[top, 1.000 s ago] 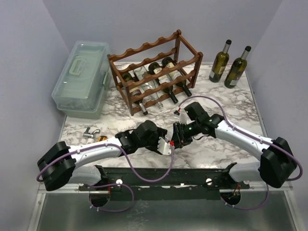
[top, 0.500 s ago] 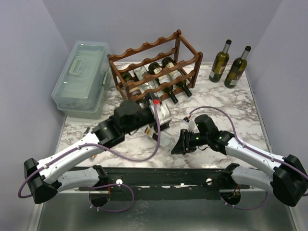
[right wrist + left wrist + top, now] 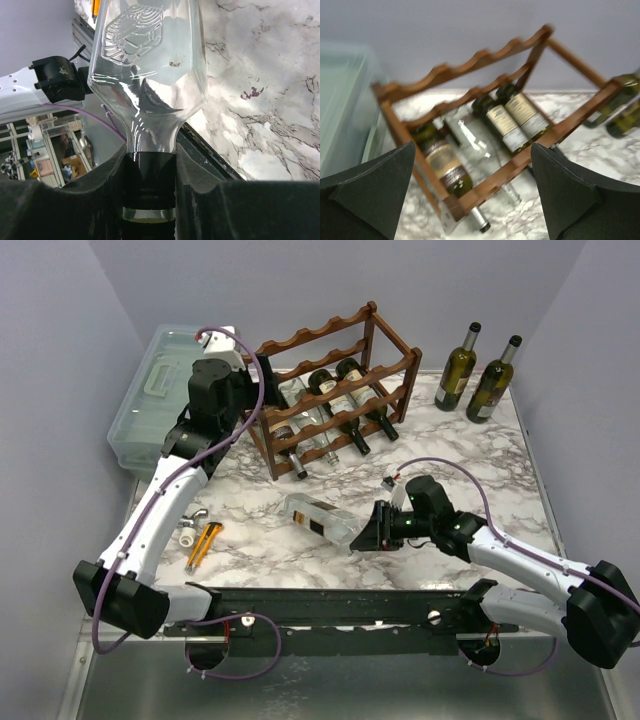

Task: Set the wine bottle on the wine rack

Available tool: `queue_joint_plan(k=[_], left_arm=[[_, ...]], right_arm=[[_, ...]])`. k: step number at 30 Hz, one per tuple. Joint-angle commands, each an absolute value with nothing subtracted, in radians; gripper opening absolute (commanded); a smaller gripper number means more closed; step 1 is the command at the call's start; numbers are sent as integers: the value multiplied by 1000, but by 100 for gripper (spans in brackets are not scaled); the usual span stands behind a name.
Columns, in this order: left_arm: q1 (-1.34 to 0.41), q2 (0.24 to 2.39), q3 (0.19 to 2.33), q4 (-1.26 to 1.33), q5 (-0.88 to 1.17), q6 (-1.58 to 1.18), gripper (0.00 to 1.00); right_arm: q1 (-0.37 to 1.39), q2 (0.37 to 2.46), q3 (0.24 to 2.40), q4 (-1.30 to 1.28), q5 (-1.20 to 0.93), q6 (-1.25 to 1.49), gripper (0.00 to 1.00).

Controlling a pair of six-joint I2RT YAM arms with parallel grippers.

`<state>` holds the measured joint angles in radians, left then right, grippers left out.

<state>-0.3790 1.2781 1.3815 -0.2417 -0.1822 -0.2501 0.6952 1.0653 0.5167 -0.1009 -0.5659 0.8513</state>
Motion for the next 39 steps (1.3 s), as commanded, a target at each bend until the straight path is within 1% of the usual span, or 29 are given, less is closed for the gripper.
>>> queue_joint_plan(k=[1,4,8,12,15,18,23,28,31,39], left_arm=[[-296,1296,1307,-265,-120,-397,98],[-268,1315,1261,-236,-110,-406,95],[-239,1333,1214,-189,-66,-430,89],[-229,1335,1187,-172,-74,-435,78],[-229,1337,1164,-150,-87,-428,66],[-229,1346,1148,-129,-69,-410,60],[-229,1355,1141,-123,-73,-392,55],[-229,1348,1128,-111,-87,-374,54],[-229,1354,1126,-110,-87,-370,52],[-233,1355,1123,-106,-74,-370,50]], right_arm=[[705,1043,588,63,-576,846,1],[704,1054,600,59,-584,829,1],[705,1016,598,95,-565,846,0],[706,994,598,150,-549,892,1],[706,994,600,209,-558,909,1],[706,992,607,254,-558,924,1],[705,987,640,253,-503,938,1],[705,996,688,211,-415,943,1],[706,1008,716,178,-344,969,1],[706,1054,762,252,-275,1053,1]])
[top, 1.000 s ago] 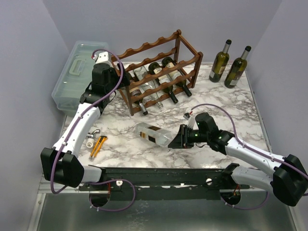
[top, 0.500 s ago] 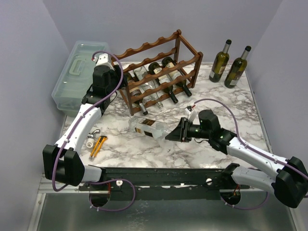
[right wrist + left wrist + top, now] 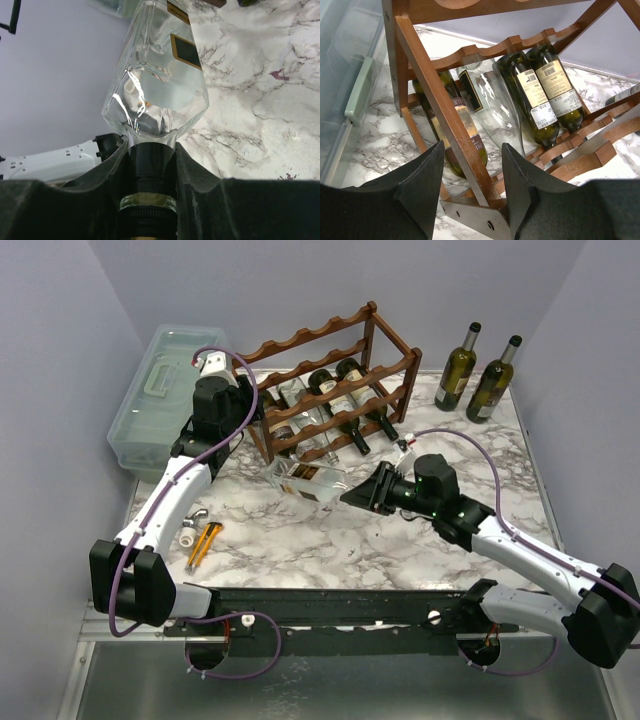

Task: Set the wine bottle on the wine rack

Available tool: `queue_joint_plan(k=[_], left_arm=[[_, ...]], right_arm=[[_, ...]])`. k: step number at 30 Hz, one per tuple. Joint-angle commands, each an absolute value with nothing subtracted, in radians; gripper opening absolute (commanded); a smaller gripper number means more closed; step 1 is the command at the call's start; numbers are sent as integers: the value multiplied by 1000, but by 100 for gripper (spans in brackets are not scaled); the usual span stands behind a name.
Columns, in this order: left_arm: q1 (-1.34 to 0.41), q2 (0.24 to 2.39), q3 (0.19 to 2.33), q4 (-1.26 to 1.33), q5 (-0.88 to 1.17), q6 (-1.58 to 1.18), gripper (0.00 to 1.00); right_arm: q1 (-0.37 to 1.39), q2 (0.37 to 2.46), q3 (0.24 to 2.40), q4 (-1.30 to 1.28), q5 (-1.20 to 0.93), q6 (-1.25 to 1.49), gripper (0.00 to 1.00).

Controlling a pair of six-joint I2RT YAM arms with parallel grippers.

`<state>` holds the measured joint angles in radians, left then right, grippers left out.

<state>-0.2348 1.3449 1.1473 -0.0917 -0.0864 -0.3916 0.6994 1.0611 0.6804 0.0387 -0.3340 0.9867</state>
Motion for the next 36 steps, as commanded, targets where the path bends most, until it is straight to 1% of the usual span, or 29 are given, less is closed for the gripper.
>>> queue_joint_plan(k=[1,19,31,36], left_arm=[[-234,1356,1123,-106,-74,-370,50],[-244,1357,1123,-103,-58,-367,47],[-248,1361,1123,-103,-56,-363,46],[-249,1368,1123,-103,-48,-367,45]], right_arm=[[705,1059,767,255,-265,1064,1],[703,1054,735,426,-134,1141,1],[704,1121,780,463,-89,1116,0],[704,1169,780,530,-85,1119,1]])
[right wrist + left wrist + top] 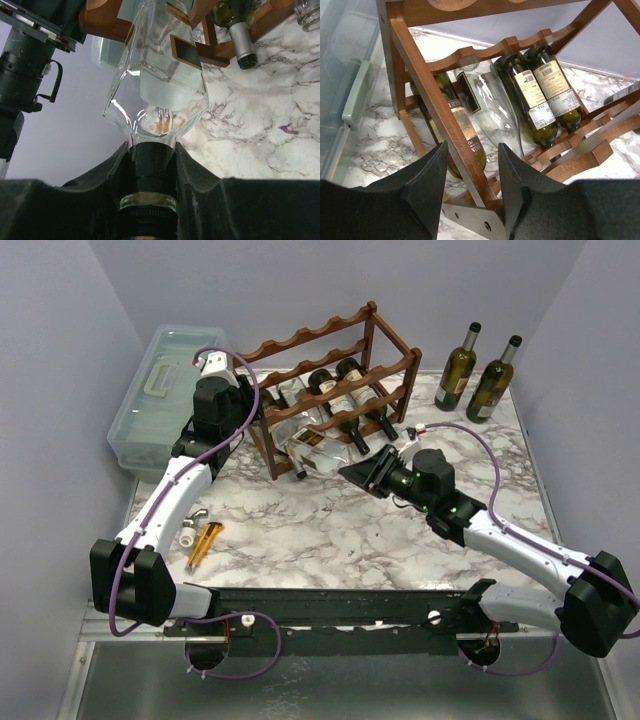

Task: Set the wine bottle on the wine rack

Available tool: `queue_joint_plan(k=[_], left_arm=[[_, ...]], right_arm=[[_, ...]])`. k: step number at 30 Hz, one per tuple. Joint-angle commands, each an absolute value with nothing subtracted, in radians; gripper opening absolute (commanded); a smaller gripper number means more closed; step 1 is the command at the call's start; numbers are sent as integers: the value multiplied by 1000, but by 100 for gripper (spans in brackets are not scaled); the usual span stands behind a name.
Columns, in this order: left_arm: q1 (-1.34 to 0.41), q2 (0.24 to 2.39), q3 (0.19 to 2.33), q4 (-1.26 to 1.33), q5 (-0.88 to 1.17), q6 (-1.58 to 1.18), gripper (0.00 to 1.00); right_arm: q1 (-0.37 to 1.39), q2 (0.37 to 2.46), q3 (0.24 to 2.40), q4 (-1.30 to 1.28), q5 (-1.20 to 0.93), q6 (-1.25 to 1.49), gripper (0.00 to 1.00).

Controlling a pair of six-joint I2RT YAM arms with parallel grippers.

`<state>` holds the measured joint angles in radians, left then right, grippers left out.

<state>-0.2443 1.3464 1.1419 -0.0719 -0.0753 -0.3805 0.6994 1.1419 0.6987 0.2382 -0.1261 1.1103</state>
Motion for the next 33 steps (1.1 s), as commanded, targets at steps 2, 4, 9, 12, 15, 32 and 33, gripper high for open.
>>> queue_joint_plan(k=[2,4,9,12,15,32,33], left_arm=[[-249,1372,1123,-103,-48,-368,45],[-249,1376,1123,-103,-46,-368,45],[-250,1379,1124,-103,-42,-370,44],[-250,1374,1124,-103,-39,-373,44],[-250,1376,1126,-103,-34,-375,43],[-250,1380,1130,-103,-1,-383,39],[-251,1381,1131,-103,0,-387,39]], right_arm=[[703,1191,781,547,-78,1116,0],[705,1201,781,561,-67,1116,1],[703,1177,783,546,-26,1113,1],[704,1160,779,531,-9,1115,1],[704,1153,784,523,-6,1115,1],[685,1167,845,505,11,1092,1],[686,1192,849,522,6,1096,0]])
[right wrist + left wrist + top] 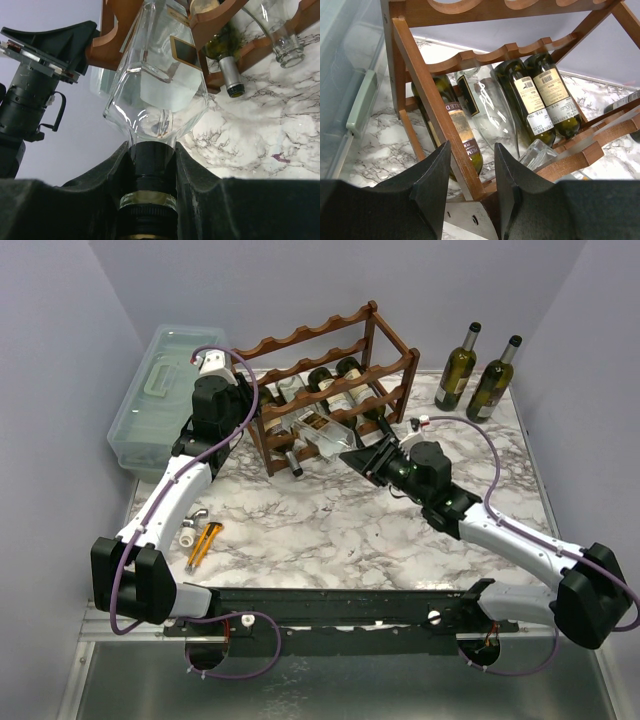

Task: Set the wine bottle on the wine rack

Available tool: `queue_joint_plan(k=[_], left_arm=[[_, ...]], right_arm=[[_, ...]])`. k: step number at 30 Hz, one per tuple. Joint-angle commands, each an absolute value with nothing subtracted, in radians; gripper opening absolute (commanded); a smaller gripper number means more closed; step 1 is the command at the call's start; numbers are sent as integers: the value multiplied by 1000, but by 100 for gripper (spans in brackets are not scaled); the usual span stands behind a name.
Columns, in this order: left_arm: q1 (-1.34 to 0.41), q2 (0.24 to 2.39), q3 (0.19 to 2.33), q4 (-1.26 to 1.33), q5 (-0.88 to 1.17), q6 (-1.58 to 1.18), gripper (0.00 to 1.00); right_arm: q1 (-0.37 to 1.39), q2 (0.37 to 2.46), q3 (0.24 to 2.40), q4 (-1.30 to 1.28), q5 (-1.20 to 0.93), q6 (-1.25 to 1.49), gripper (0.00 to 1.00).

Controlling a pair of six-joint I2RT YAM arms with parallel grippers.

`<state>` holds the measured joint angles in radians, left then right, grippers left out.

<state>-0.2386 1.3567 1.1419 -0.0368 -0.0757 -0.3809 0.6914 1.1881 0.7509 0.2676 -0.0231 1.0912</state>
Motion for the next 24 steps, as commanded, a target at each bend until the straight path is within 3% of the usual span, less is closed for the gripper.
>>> queue_joint_plan(k=[1,7,15,24], left_arm=[[-252,1382,1132,-103,28,-390,38],[-280,1395,1134,-103,42,-394,37],[-284,1390,1138,-101,60,-405,37],[-284,1390,1138,-101,64,-408,37]], right_arm=[[685,1215,855,546,-22,1103,1],[713,1360,889,639,-65,1107,1],[805,1462,951,637,143,1027,1],[898,1621,970,832,389,1035,1]])
